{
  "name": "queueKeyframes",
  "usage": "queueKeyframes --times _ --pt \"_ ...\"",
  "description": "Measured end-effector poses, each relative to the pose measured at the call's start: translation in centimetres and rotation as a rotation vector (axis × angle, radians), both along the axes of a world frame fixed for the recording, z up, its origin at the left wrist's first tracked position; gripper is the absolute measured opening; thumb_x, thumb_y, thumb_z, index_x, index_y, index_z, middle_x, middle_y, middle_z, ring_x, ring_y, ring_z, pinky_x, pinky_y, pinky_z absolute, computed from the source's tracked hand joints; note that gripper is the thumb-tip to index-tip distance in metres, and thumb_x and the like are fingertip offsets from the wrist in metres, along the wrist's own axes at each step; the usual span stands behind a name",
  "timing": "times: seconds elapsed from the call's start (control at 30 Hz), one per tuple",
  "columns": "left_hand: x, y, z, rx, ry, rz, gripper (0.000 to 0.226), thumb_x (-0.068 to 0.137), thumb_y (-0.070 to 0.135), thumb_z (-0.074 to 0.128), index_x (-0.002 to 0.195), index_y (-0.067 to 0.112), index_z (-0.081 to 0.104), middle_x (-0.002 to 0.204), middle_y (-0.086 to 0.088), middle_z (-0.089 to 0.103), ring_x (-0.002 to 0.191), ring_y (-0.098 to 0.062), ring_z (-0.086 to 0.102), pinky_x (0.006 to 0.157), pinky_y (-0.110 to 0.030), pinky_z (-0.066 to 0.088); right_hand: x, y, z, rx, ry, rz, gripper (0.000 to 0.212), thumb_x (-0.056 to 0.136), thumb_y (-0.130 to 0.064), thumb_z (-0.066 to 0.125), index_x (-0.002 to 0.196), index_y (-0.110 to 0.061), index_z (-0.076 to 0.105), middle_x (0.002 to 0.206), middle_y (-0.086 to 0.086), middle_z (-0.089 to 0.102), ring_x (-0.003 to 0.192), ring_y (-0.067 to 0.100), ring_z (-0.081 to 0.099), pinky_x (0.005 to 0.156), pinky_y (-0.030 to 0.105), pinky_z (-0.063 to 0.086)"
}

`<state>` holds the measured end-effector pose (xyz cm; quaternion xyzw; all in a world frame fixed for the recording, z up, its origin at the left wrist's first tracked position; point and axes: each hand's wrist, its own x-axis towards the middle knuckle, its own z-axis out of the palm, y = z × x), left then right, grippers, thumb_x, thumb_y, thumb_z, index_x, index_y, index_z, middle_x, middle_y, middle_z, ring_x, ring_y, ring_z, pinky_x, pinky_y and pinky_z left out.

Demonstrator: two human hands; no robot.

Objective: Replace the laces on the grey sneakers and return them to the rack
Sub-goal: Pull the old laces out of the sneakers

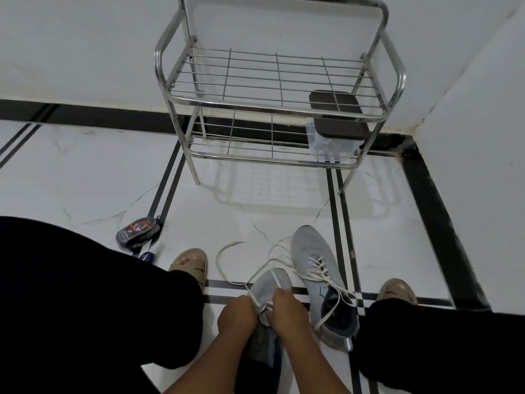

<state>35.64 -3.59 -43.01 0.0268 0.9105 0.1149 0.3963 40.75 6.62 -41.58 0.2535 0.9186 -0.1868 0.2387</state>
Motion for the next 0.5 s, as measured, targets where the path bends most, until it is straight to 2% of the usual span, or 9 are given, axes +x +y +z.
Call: queueKeyframes --times 0.13,0.23,0.33,0.4,0.43,0.5 --pt "0.1 0.0 0.1 0.007 0.012 0.004 0.028 0.091 0.021 0.045 0.108 0.013 0.066 0.112 -0.007 0.065 0.102 -0.023 0.063 0.08 -0.031 0.051 0.2 -0.3 -0.5 0.095 0.011 0.183 0.023 0.096 -0.019 0.051 0.117 -0.01 0.052 0.124 0.009 0.05 0.103 0.03 0.062 0.079 0.038 0.049" --pt "0.2 0.0 0.1 0.009 0.026 0.019 0.026 0.091 0.021 0.046 0.107 0.014 0.066 0.112 -0.006 0.066 0.101 -0.023 0.064 0.081 -0.031 0.052 0.4 -0.6 -0.7 0.046 0.021 0.107 0.021 0.096 -0.023 0.048 0.113 -0.012 0.056 0.12 0.007 0.052 0.102 0.029 0.061 0.075 0.035 0.045" --pt "0.1 -0.1 0.2 -0.019 0.049 0.04 0.026 0.093 0.021 0.046 0.11 0.014 0.064 0.115 -0.005 0.065 0.105 -0.022 0.062 0.083 -0.031 0.051 0.2 -0.3 -0.2 -0.179 0.019 -0.066 0.021 0.095 -0.026 0.048 0.102 -0.01 0.06 0.113 0.008 0.057 0.102 0.027 0.059 0.074 0.03 0.042" --pt "0.1 -0.3 0.1 -0.045 0.055 0.046 0.028 0.094 0.02 0.045 0.116 0.014 0.062 0.12 -0.005 0.062 0.11 -0.023 0.061 0.087 -0.031 0.051 -0.4 0.6 0.9 -0.374 -0.085 -0.113 0.017 0.092 -0.023 0.051 0.088 -0.011 0.063 0.099 0.011 0.063 0.09 0.024 0.059 0.066 0.027 0.041" --pt "0.2 -0.4 0.1 -0.05 0.058 0.047 0.029 0.094 0.02 0.045 0.117 0.014 0.061 0.122 -0.006 0.062 0.111 -0.023 0.06 0.088 -0.031 0.051 -0.7 1.1 1.8 -0.446 -0.177 -0.071 0.014 0.09 -0.02 0.054 0.081 -0.012 0.061 0.093 0.014 0.063 0.082 0.022 0.057 0.061 0.027 0.039" --pt "0.2 -0.6 0.0 -0.053 0.062 0.044 0.03 0.093 0.022 0.046 0.118 0.013 0.06 0.122 -0.006 0.061 0.112 -0.024 0.06 0.087 -0.032 0.05 -1.1 2.3 3.4 -0.495 -0.362 0.089 0.011 0.089 -0.016 0.057 0.081 -0.009 0.06 0.09 0.022 0.063 0.072 0.021 0.053 0.056 0.027 0.037"
